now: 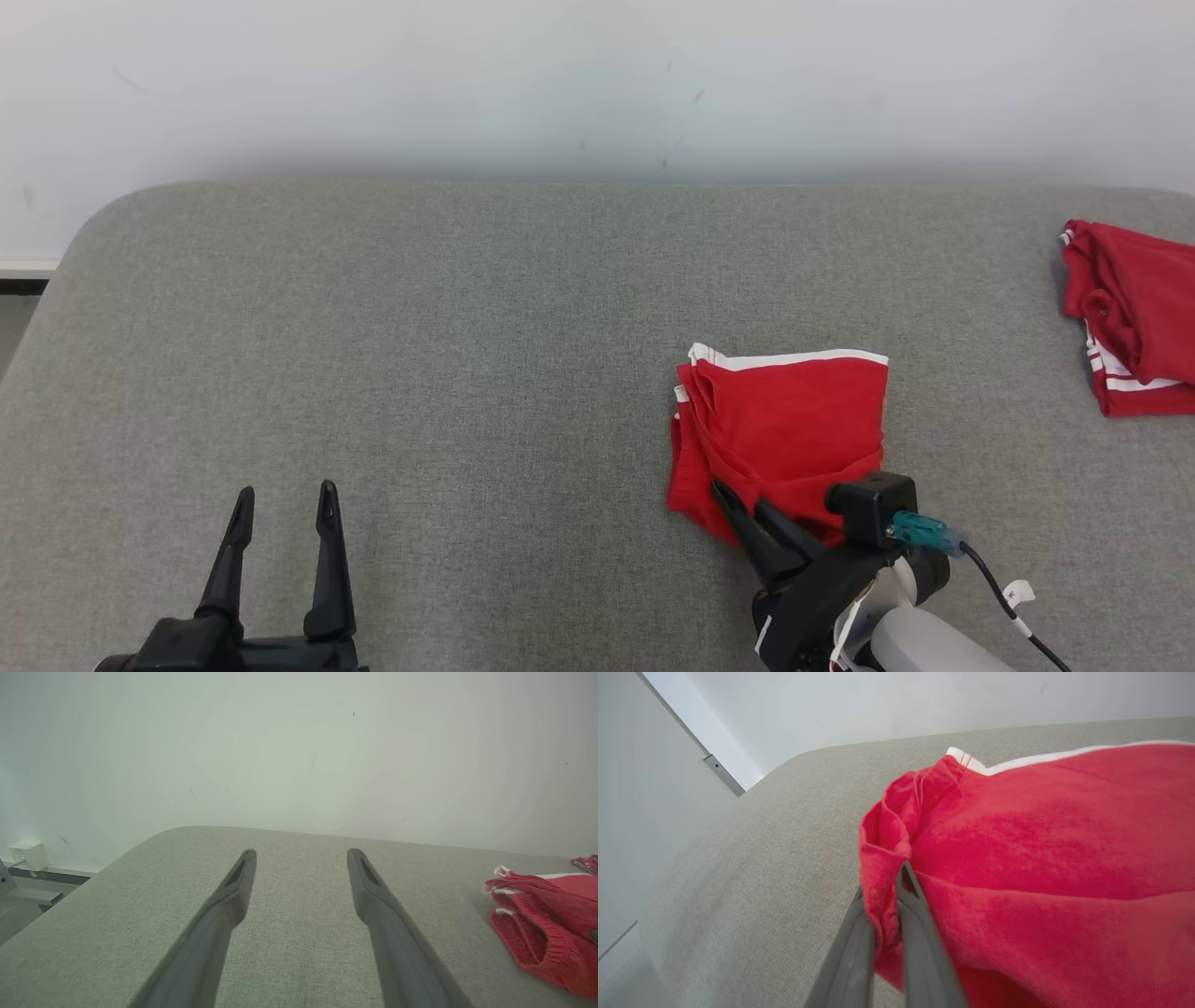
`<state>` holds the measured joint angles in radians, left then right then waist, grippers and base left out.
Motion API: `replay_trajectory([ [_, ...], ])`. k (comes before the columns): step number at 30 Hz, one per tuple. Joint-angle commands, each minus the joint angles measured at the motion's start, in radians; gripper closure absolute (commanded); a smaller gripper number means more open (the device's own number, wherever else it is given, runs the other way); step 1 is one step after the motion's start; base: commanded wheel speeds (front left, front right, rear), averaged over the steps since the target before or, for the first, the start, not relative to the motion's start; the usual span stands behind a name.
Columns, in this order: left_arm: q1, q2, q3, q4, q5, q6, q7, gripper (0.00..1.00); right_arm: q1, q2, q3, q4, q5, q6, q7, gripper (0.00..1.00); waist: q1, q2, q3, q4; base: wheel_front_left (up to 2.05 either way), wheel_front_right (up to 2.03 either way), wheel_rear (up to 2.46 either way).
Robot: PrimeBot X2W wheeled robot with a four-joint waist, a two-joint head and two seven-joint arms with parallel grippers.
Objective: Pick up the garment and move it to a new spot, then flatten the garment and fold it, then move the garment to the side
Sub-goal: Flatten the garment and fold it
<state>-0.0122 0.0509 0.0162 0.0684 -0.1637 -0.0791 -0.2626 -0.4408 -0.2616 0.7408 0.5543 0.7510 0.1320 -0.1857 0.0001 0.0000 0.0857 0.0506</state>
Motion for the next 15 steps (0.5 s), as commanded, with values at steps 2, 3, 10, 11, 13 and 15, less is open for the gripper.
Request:
replay_trajectory([
  [2, -0.010, -0.001, -0.004, 0.003, -0.006, 0.007, -0.003, 0.00, -0.007, 0.018, 0.002, 0.024, -0.013, -0.003, -0.020, 0.20, -0.0001, 0.0000, 0.002, 0.003, 0.00, 0.00, 0.00],
  [3, -0.009, -0.001, -0.004, 0.002, -0.006, 0.007, -0.003, 0.00, -0.009, 0.021, 0.003, 0.025, -0.013, -0.003, -0.028, 0.00, -0.0001, 0.0000, 0.002, 0.002, 0.00, 0.00, 0.00],
  [10, 0.004, -0.001, 0.004, -0.004, -0.009, 0.015, -0.003, 0.00, -0.026, -0.042, -0.074, -0.034, -0.011, -0.003, -0.073, 0.00, -0.0001, 0.0000, 0.003, -0.012, 0.00, 0.00, 0.00],
  [11, 0.004, -0.001, 0.005, -0.005, -0.009, 0.016, -0.003, 0.00, -0.027, -0.055, -0.099, -0.048, -0.010, -0.003, -0.077, 0.00, -0.0001, 0.0000, 0.004, -0.015, 0.00, 0.00, 0.00],
  [13, 0.001, -0.001, 0.003, -0.005, -0.010, 0.016, -0.003, 0.00, -0.020, -0.082, -0.155, -0.067, -0.005, -0.003, -0.079, 0.00, -0.0001, 0.0000, 0.007, -0.018, 0.00, 0.00, 0.00],
  [15, -0.005, -0.001, -0.001, -0.007, -0.010, 0.017, -0.003, 0.00, -0.011, -0.101, -0.222, -0.081, -0.009, -0.003, -0.079, 0.00, -0.0001, 0.0000, 0.011, -0.018, 0.00, 0.00, 0.00],
])
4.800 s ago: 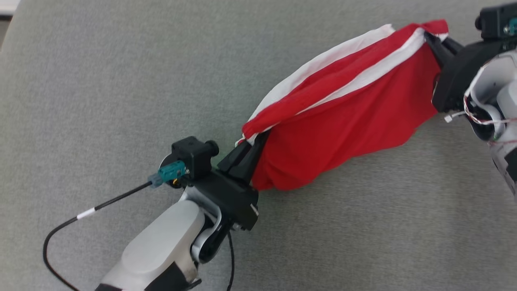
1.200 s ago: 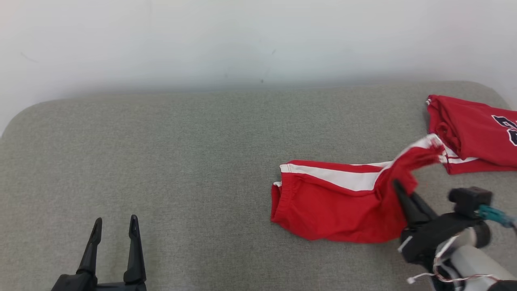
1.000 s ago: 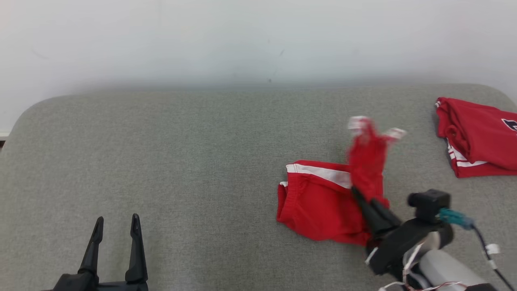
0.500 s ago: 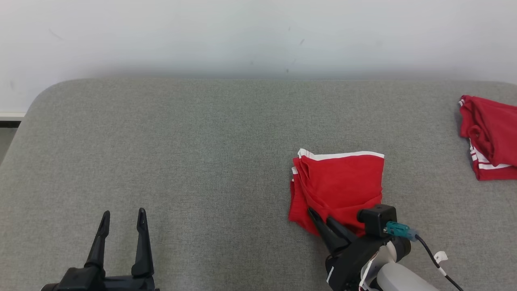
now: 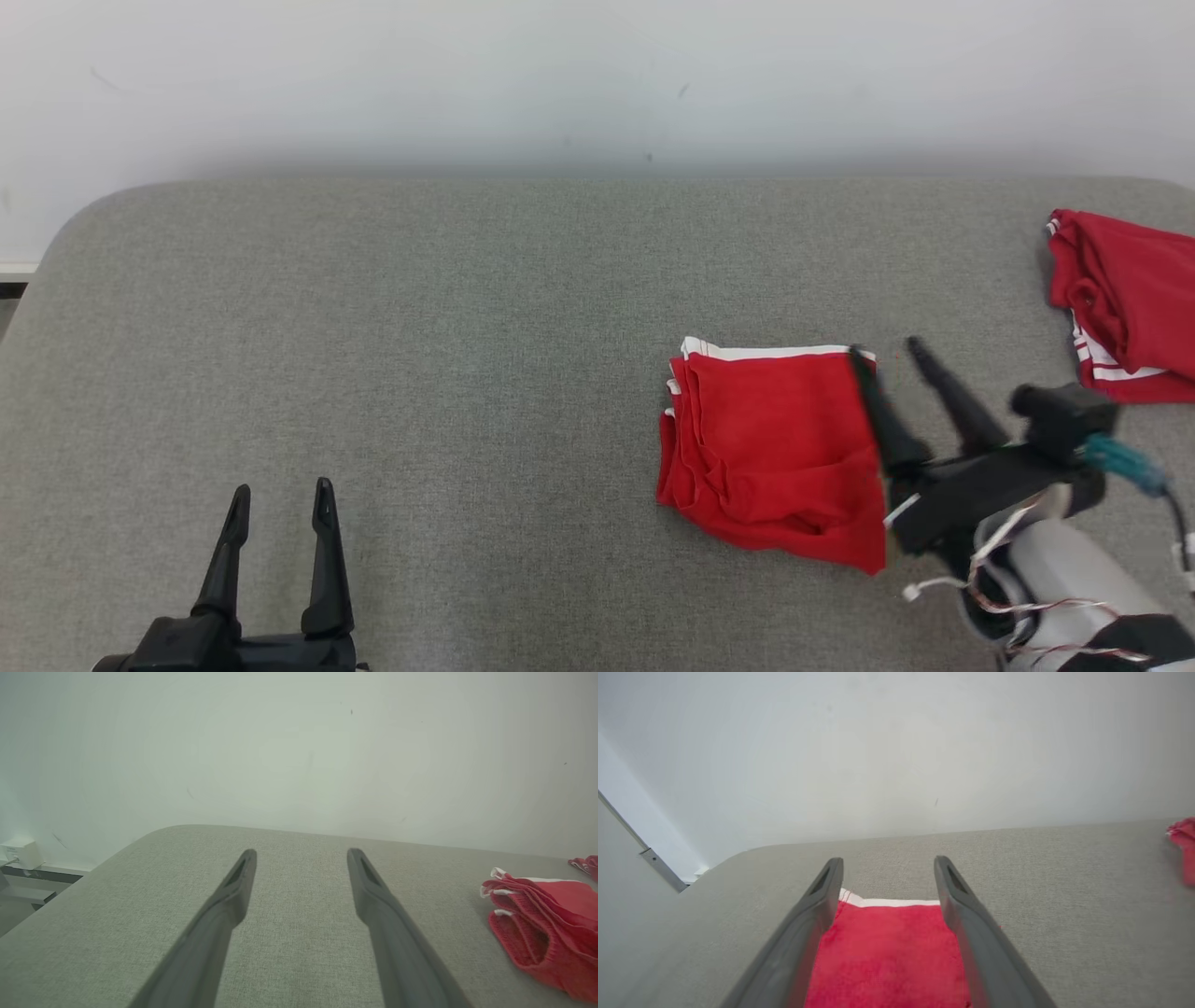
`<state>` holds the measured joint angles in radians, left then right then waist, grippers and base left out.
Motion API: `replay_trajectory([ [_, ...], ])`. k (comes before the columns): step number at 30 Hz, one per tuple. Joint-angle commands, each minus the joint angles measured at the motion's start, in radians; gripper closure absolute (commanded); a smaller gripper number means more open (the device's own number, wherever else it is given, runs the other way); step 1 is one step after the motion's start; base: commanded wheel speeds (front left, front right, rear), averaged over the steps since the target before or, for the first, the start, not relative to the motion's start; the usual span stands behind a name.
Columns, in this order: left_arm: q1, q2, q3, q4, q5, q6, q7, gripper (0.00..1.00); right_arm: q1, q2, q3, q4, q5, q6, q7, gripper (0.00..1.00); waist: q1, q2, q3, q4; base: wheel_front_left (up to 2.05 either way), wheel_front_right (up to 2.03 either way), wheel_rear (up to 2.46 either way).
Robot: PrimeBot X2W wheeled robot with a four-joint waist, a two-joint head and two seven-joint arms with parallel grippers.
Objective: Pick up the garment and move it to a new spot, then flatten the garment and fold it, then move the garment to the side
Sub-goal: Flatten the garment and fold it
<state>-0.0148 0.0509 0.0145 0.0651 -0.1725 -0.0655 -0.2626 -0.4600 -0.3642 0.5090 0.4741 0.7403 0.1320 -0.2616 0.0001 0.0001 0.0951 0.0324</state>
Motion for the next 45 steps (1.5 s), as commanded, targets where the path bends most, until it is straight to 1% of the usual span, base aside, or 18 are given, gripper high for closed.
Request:
replay_trajectory([
  [1, -0.005, -0.001, -0.001, -0.004, -0.001, 0.003, -0.003, 0.00, 0.015, -0.002, -0.026, -0.005, 0.002, -0.003, -0.003, 0.00, -0.0001, -0.0001, 0.003, 0.001, 0.00, 0.00, 0.00],
  [4, -0.016, -0.001, -0.009, -0.005, 0.001, 0.000, -0.003, 0.00, 0.023, -0.020, -0.105, 0.009, -0.025, -0.003, -0.002, 0.00, -0.0001, -0.0001, 0.012, 0.008, 0.00, 0.00, 0.00],
  [7, -0.026, 0.000, -0.015, -0.002, 0.006, -0.002, -0.003, 0.00, 0.022, -0.018, -0.149, 0.044, -0.045, -0.003, -0.002, 0.00, -0.0001, -0.0001, 0.021, 0.018, 0.00, 0.00, 0.00],
  [8, -0.030, -0.001, -0.016, 0.000, 0.008, -0.002, -0.003, 0.00, 0.019, -0.016, -0.159, 0.061, -0.051, -0.003, -0.002, 0.05, -0.0001, -0.0001, 0.024, 0.021, 0.00, 0.00, 0.00],
  [9, -0.032, -0.001, -0.016, 0.000, 0.010, -0.004, -0.003, 0.00, 0.014, -0.011, -0.165, 0.074, -0.058, -0.003, -0.002, 0.45, -0.0001, -0.0001, 0.026, 0.024, 0.00, 0.00, 0.00],
  [10, -0.034, -0.001, -0.017, 0.002, 0.013, -0.007, -0.003, 0.00, 0.009, -0.006, -0.168, 0.090, -0.064, -0.003, -0.002, 0.78, -0.0001, -0.0001, 0.027, 0.026, 0.00, 0.00, 0.00],
  [11, -0.036, -0.001, -0.018, 0.003, 0.015, -0.009, -0.003, 0.00, 0.006, -0.006, -0.158, 0.107, -0.083, -0.003, -0.002, 1.00, -0.0001, -0.0001, 0.029, 0.030, 0.00, 0.00, 0.00],
  [13, -0.043, -0.001, -0.022, 0.006, 0.016, -0.013, -0.003, 0.00, -0.005, -0.005, -0.133, 0.139, -0.130, -0.003, -0.002, 1.00, -0.0001, -0.0001, 0.033, 0.039, 0.00, 0.00, 0.00],
  [15, -0.048, -0.001, -0.026, 0.010, 0.017, -0.012, -0.003, 0.00, -0.009, 0.011, -0.113, 0.165, -0.167, -0.003, -0.002, 1.00, -0.0001, -0.0001, 0.034, 0.048, 0.00, 0.00, 0.00],
  [22, -0.065, -0.001, -0.047, 0.024, 0.005, -0.012, -0.003, 0.00, -0.009, 0.088, -0.093, 0.247, -0.217, -0.003, -0.002, 1.00, -0.0001, -0.0001, 0.039, 0.086, 0.00, 0.00, 0.00],
  [24, -0.067, -0.001, -0.050, 0.028, 0.004, -0.011, -0.003, 0.00, -0.013, 0.121, -0.081, 0.268, -0.223, -0.003, -0.002, 1.00, -0.0001, -0.0001, 0.040, 0.094, 0.00, 0.00, 0.00],
  [28, -0.073, -0.001, -0.057, 0.032, 0.001, -0.013, -0.003, 0.00, -0.017, 0.170, -0.054, 0.286, -0.237, -0.003, -0.002, 1.00, -0.0001, -0.0001, 0.044, 0.112, 0.00, 0.00, 0.00],
  [32, -0.074, -0.001, -0.056, 0.037, -0.001, -0.014, -0.003, 0.00, -0.002, 0.228, -0.011, 0.288, -0.250, -0.003, -0.002, 1.00, -0.0001, -0.0001, 0.043, 0.121, 0.00, 0.00, 0.00],
  [39, -0.081, -0.001, -0.060, 0.046, -0.009, -0.011, -0.003, 0.00, 0.013, 0.276, 0.026, 0.268, -0.241, -0.003, -0.002, 1.00, -0.0001, -0.0001, 0.037, 0.125, 0.00, 0.00, 0.00],
  [42, -0.085, -0.001, -0.060, 0.047, -0.011, -0.010, -0.003, 0.00, 0.010, 0.278, 0.012, 0.229, -0.246, -0.003, -0.002, 1.00, -0.0001, -0.0001, 0.034, 0.112, 0.00, 0.00, 0.00],
  [45, -0.083, -0.001, -0.051, 0.046, -0.012, -0.011, -0.003, 0.00, 0.013, 0.258, -0.007, 0.173, -0.265, -0.003, -0.002, 1.00, -0.0001, -0.0001, 0.026, 0.090, 0.00, 0.00, 0.00],
])
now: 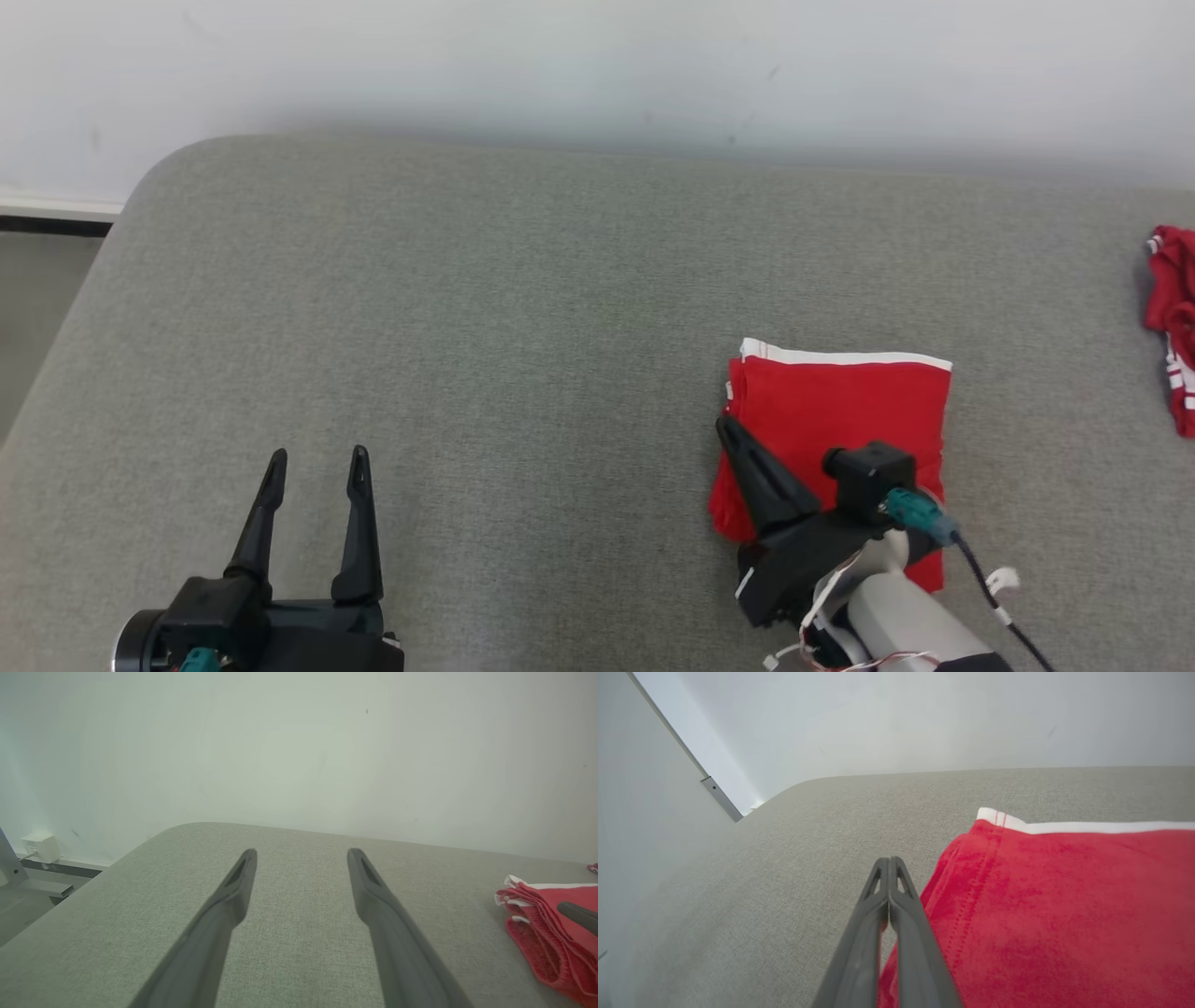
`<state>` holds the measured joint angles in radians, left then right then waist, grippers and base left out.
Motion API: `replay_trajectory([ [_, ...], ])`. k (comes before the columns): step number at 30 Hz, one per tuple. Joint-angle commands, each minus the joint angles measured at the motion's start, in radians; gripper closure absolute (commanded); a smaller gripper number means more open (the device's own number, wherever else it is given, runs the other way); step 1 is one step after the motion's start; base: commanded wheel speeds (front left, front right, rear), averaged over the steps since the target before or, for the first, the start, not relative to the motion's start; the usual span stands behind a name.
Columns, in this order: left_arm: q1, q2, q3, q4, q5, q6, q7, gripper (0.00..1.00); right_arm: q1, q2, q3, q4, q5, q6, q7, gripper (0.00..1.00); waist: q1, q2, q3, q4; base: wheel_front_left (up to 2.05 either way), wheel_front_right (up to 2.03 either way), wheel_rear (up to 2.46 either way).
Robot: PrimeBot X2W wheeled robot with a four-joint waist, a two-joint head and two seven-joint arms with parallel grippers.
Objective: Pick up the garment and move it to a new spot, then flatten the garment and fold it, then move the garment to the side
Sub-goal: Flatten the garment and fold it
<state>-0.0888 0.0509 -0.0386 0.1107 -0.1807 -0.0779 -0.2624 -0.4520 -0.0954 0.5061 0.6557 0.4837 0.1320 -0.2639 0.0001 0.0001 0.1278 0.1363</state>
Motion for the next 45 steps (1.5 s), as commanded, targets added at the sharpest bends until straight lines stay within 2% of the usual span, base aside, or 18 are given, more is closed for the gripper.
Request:
replay_trajectory([
  [1, -0.006, 0.000, 0.007, -0.001, -0.001, 0.000, -0.003, 0.00, 0.008, -0.021, -0.011, -0.031, -0.018, -0.003, 0.000, 1.00, -0.0001, -0.0001, -0.010, -0.024, 0.00, 0.00, 0.00],
  [12, 0.029, -0.001, 0.059, -0.003, 0.025, -0.018, -0.003, 0.00, 0.080, -0.120, -0.159, -0.223, -0.079, -0.003, 0.000, 1.00, -0.0001, -0.0001, -0.052, -0.159, 0.00, 0.00, 0.00],
  [17, 0.056, -0.001, 0.072, -0.005, 0.031, -0.016, -0.003, 0.00, 0.134, -0.138, -0.206, -0.277, -0.101, -0.003, 0.000, 1.00, -0.0001, -0.0001, -0.072, -0.219, 0.00, 0.00, 0.00],
  [23, 0.083, -0.001, 0.090, -0.009, 0.041, -0.020, -0.003, 0.00, 0.220, -0.148, -0.278, -0.335, -0.119, -0.003, 0.000, 1.00, -0.0001, -0.0001, -0.088, -0.256, 0.00, 0.00, 0.00],
  [24, 0.089, 0.000, 0.095, -0.011, 0.044, -0.021, -0.003, 0.00, 0.232, -0.148, -0.285, -0.343, -0.123, -0.003, 0.000, 0.97, -0.0001, -0.0001, -0.090, -0.261, 0.00, 0.00, 0.00],
  [25, 0.093, -0.001, 0.096, -0.011, 0.050, -0.024, -0.003, 0.00, 0.243, -0.150, -0.294, -0.351, -0.129, -0.003, 0.000, 0.80, -0.0001, -0.0001, -0.092, -0.264, 0.00, 0.00, 0.00],
  [26, 0.097, 0.001, 0.097, -0.011, 0.053, -0.027, -0.003, 0.00, 0.254, -0.149, -0.301, -0.358, -0.132, -0.003, 0.000, 0.73, -0.0001, -0.0001, -0.094, -0.268, 0.00, 0.00, 0.00],
  [28, 0.108, 0.007, 0.099, -0.013, 0.055, -0.031, -0.003, 0.00, 0.273, -0.144, -0.308, -0.367, -0.137, -0.003, 0.000, 0.50, -0.0001, -0.0001, -0.099, -0.273, 0.00, 0.00, 0.00],
  [29, 0.114, 0.010, 0.100, -0.014, 0.055, -0.034, -0.003, 0.00, 0.279, -0.143, -0.310, -0.371, -0.140, -0.003, 0.000, 0.15, -0.0001, -0.0001, -0.101, -0.274, 0.00, 0.00, 0.00],
  [30, 0.118, 0.014, 0.101, -0.014, 0.054, -0.036, -0.003, 0.00, 0.286, -0.143, -0.314, -0.372, -0.143, -0.003, 0.000, 0.00, -0.0001, -0.0001, -0.104, -0.275, 0.00, 0.00, 0.00],
  [45, 0.178, 0.020, 0.111, -0.040, 0.042, -0.047, -0.003, 0.00, 0.373, -0.117, -0.391, -0.391, -0.165, -0.003, 0.000, 0.00, -0.0001, -0.0001, -0.133, -0.235, 0.00, 0.00, 0.00],
])
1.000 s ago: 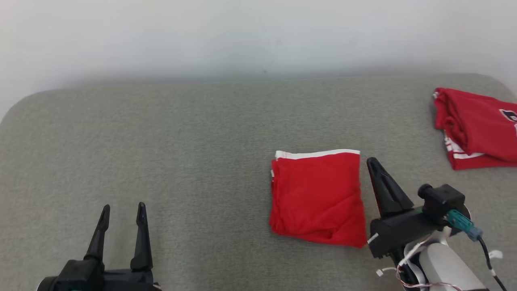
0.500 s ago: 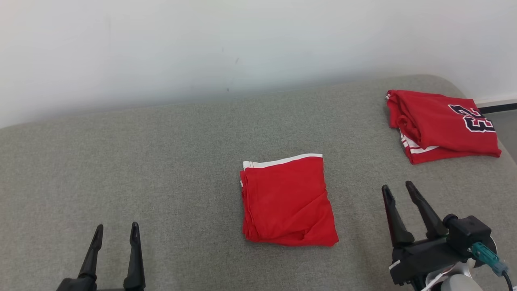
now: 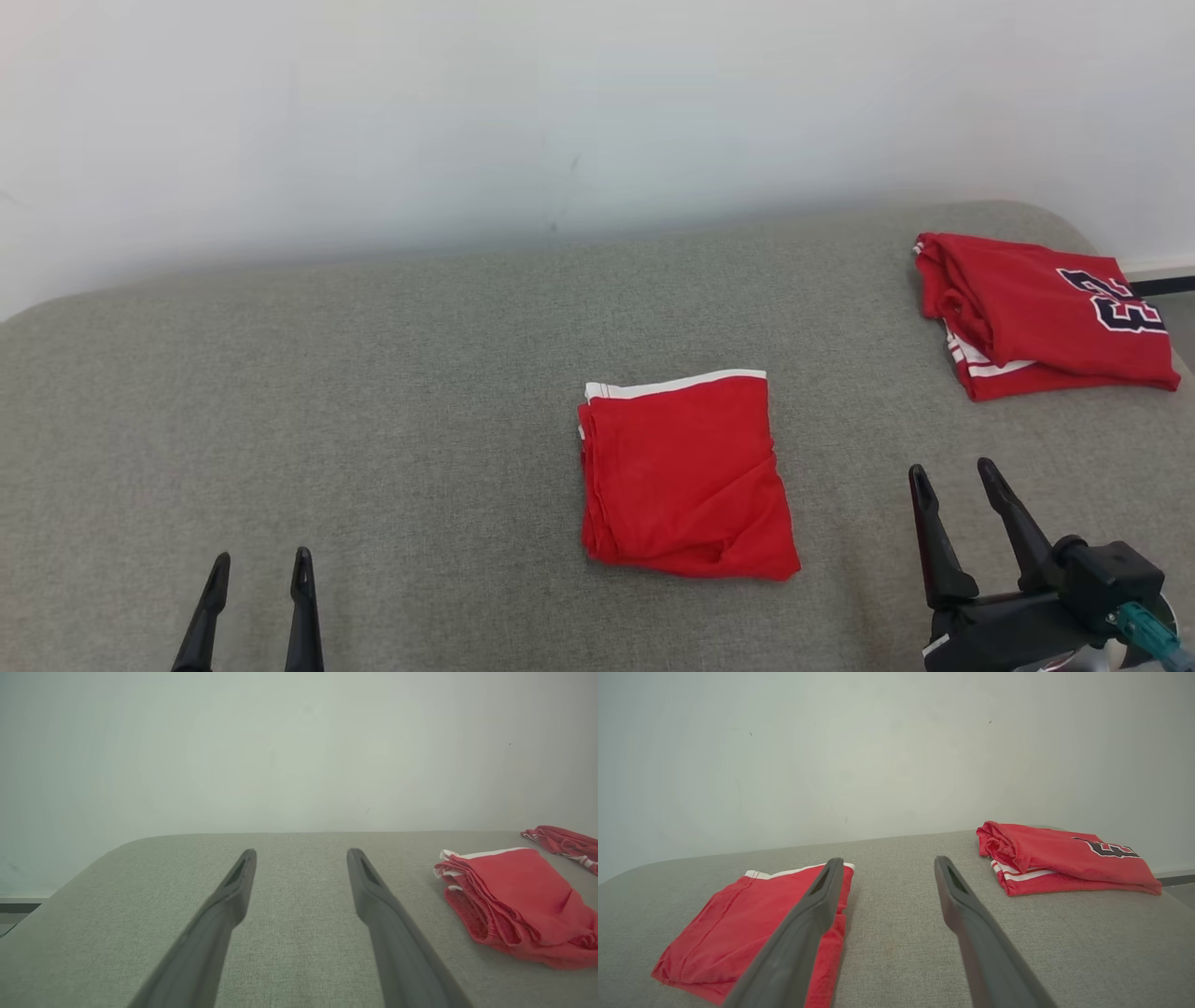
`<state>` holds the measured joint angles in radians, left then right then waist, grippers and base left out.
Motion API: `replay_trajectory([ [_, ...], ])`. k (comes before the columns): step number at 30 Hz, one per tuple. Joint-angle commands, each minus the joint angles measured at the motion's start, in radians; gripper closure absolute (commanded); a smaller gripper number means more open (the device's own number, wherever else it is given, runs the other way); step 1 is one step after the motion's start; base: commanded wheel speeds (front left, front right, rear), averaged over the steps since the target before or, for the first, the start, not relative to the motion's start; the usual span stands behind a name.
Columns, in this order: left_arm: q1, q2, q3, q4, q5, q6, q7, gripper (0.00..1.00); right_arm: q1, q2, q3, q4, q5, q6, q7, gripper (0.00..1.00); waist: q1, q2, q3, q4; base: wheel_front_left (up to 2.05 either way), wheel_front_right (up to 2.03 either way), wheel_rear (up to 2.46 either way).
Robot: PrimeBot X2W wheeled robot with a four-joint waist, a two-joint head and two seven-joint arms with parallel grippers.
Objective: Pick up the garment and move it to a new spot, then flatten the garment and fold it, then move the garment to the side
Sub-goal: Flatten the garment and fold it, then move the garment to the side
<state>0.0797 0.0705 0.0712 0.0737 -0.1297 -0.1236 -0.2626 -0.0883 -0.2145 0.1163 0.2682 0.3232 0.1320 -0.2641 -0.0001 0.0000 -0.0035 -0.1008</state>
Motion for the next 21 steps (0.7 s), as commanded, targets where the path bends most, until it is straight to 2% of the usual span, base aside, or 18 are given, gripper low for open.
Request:
replay_trajectory([
  [1, 0.013, 0.000, 0.003, -0.005, -0.010, -0.002, -0.003, 0.00, 0.012, 0.004, -0.004, -0.006, -0.006, -0.003, 0.000, 0.00, 0.0001, 0.0000, -0.003, 0.005, 0.00, 0.00, 0.00],
  [21, 0.041, 0.022, 0.013, -0.019, -0.049, -0.006, -0.003, 0.00, 0.020, 0.010, 0.007, -0.012, -0.012, -0.003, 0.012, 0.00, 0.0001, 0.0000, -0.012, 0.043, 0.00, 0.00, 0.00],
])
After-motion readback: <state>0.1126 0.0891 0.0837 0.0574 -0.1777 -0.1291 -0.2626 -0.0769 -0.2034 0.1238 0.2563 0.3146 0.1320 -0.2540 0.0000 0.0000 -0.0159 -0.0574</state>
